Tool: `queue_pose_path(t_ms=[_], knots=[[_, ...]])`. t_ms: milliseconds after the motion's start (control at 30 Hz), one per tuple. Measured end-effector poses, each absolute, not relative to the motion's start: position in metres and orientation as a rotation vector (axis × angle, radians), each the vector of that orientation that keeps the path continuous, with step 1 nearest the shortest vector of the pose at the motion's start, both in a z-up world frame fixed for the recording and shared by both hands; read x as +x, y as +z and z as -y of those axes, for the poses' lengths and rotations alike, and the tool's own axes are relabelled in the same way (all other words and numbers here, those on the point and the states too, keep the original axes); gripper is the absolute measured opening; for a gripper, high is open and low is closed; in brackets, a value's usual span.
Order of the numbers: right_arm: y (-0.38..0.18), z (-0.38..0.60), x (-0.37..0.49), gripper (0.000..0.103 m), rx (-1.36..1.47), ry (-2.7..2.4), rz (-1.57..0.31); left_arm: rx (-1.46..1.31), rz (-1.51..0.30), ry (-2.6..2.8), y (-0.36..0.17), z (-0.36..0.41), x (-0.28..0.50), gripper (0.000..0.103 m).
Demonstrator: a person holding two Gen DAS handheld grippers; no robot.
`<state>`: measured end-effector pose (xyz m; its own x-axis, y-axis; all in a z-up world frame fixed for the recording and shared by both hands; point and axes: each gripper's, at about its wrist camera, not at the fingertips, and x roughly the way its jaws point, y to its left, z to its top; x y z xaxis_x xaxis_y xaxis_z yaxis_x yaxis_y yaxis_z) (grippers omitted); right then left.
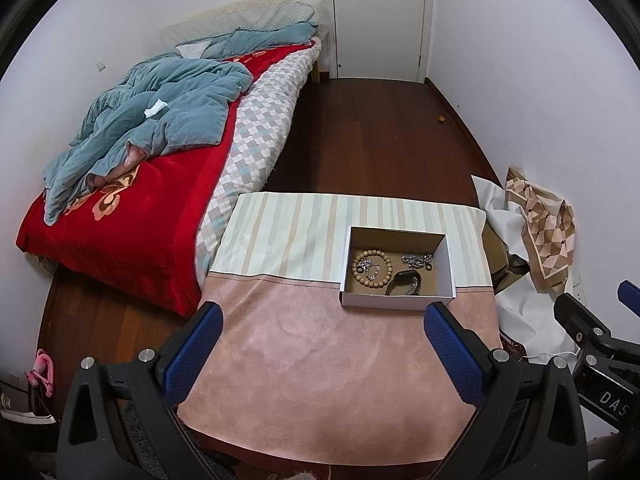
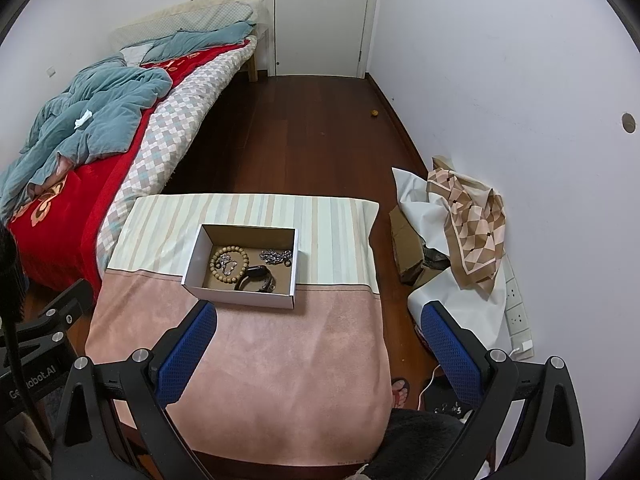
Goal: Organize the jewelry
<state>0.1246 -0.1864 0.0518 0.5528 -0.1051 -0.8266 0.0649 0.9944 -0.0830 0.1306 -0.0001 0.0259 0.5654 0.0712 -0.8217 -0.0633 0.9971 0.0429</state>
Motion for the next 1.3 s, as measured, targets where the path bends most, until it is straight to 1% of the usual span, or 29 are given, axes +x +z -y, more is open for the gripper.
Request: queue_pose_path(t_ms=[1300], knots=[[0.054, 0.186, 0.122, 0.103, -0.041, -0.095, -0.980, 0.003, -0.955, 0.075, 0.038, 0.009, 0.132, 0.103]])
